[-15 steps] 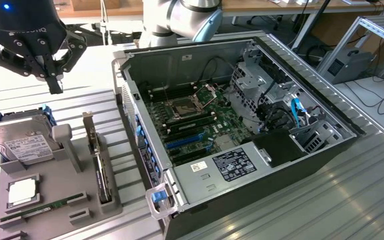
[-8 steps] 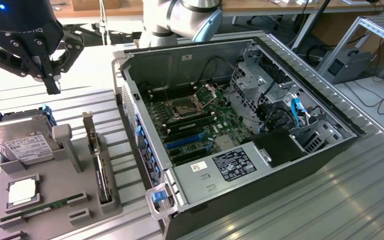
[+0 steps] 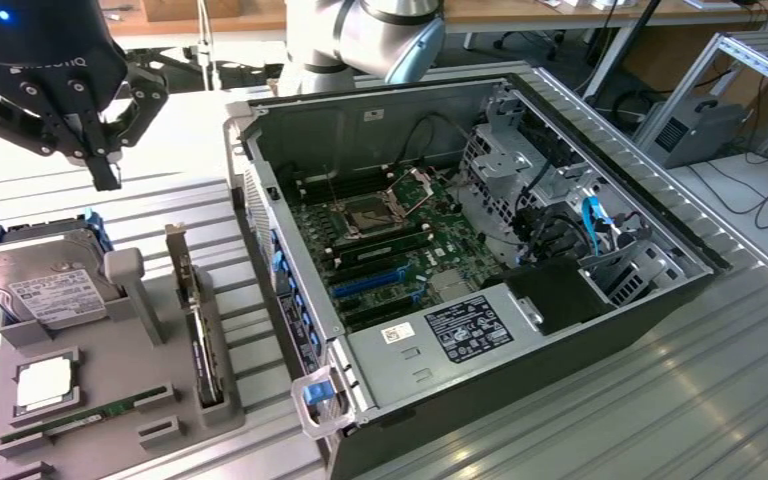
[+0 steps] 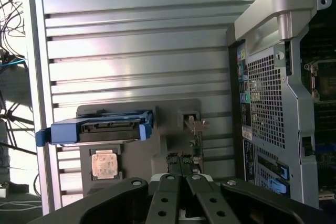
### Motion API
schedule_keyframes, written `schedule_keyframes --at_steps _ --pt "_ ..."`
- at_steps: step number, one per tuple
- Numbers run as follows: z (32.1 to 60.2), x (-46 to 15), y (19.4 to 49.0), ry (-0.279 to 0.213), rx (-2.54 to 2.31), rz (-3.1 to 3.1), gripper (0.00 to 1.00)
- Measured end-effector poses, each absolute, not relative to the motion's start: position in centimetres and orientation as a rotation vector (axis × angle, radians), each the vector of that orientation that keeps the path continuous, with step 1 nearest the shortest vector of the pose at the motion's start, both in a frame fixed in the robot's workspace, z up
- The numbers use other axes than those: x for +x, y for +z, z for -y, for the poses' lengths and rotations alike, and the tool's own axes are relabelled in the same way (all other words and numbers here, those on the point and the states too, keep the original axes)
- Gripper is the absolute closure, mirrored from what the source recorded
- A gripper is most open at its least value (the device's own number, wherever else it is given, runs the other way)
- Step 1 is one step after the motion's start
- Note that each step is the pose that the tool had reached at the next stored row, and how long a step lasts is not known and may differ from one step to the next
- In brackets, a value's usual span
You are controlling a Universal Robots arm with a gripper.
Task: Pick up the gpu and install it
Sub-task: 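Reach for the gpu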
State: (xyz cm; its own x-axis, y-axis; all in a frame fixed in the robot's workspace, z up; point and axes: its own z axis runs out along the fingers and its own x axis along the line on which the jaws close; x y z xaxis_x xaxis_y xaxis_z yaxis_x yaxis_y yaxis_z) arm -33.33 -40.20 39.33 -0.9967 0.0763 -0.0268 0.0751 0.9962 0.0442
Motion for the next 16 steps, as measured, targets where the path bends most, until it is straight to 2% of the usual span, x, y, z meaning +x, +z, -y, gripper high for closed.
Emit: schedule_keyframes --at_steps 16 --pt "42.1 -33.3 39.3 0.059 0.118 -3.11 0.89"
